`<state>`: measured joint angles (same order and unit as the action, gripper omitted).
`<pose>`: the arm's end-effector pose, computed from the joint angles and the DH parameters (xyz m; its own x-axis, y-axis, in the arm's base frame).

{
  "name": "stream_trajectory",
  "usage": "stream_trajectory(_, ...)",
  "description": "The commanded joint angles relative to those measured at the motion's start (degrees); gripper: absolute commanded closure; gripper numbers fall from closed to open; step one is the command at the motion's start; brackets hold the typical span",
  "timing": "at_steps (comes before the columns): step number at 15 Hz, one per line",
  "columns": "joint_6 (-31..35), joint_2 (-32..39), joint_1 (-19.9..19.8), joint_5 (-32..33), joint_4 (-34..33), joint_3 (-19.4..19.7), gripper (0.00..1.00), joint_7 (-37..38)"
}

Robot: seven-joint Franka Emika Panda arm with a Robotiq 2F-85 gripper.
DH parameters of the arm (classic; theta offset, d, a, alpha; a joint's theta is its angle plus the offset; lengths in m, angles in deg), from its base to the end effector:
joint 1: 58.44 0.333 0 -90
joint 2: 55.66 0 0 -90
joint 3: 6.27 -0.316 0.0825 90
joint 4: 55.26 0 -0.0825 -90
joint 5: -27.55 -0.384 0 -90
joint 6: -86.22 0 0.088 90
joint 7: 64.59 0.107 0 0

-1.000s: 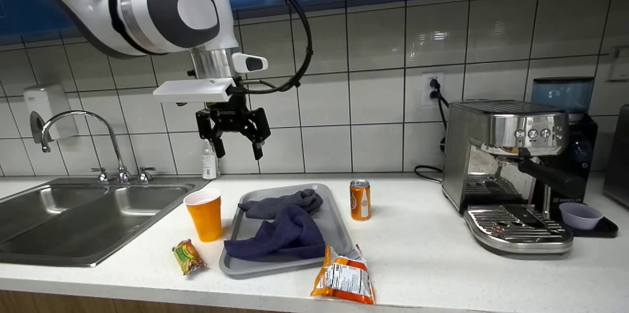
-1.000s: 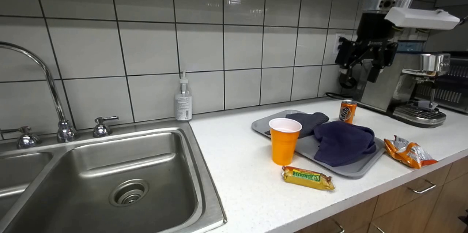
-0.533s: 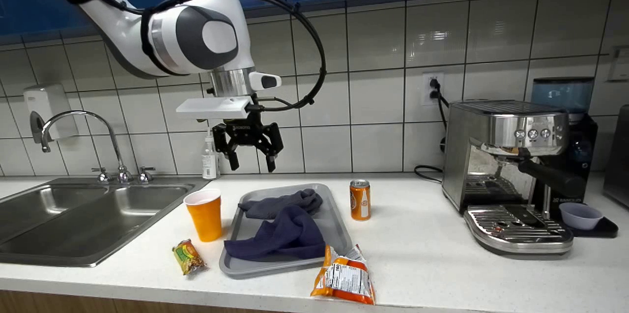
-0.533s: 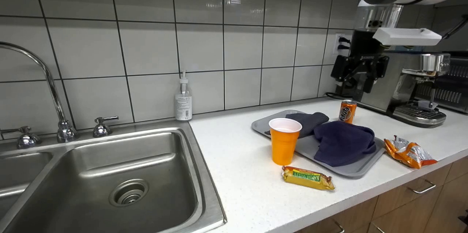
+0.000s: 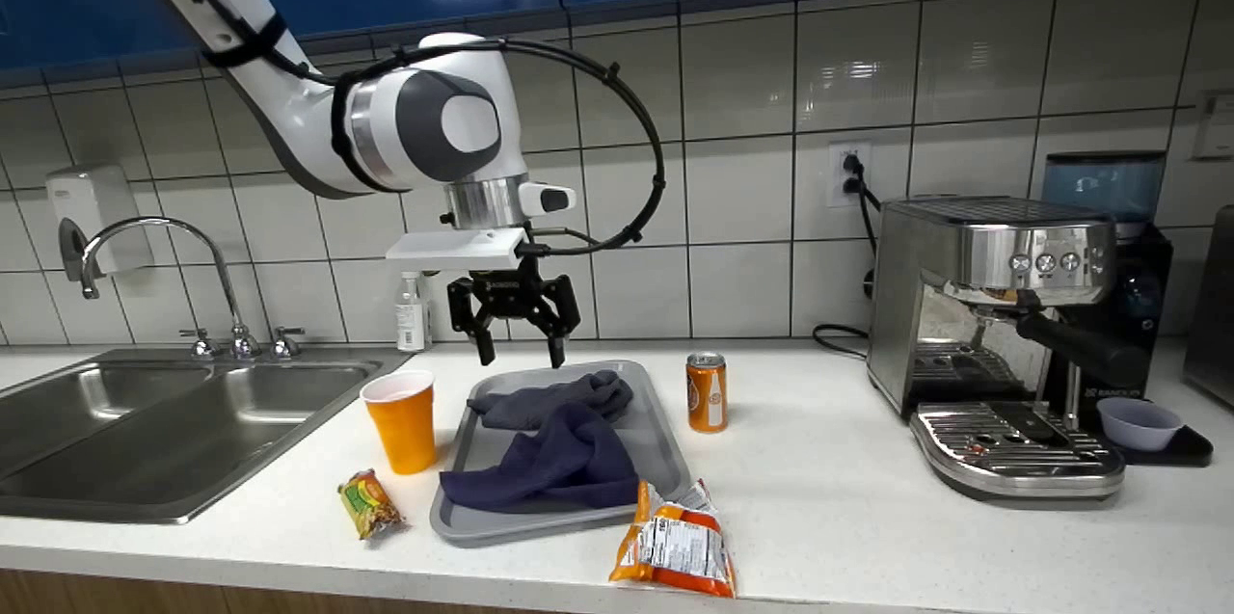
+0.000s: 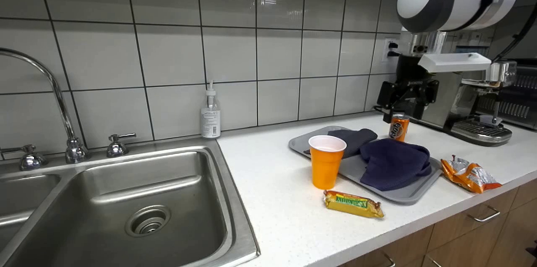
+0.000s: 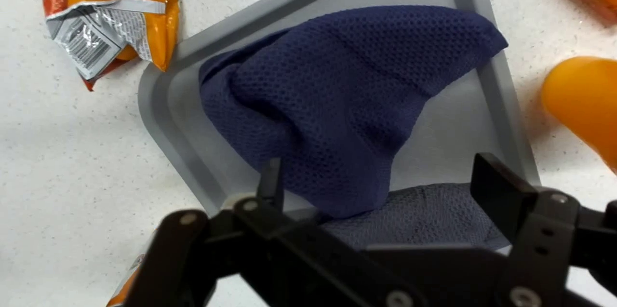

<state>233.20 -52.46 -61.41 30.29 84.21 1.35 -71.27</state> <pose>0.4859 -0.0903 0.2887 0.9972 -0.0270 0.0700 -0.0302 -0.9985 0.0448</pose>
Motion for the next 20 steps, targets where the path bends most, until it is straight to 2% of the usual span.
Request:
stream_trajectory(1,1.15,3.78,-1.51,2.69,-2.49,-0.29,0.00,-0.72)
stream_trajectory(8,2.81,7.93,-2.04,7.41,-3.06,0.47,0.00,-0.18)
stream_trajectory(20,2.59,15.55,-2.29,7.78,-7.65,0.27,0.00,-1.18)
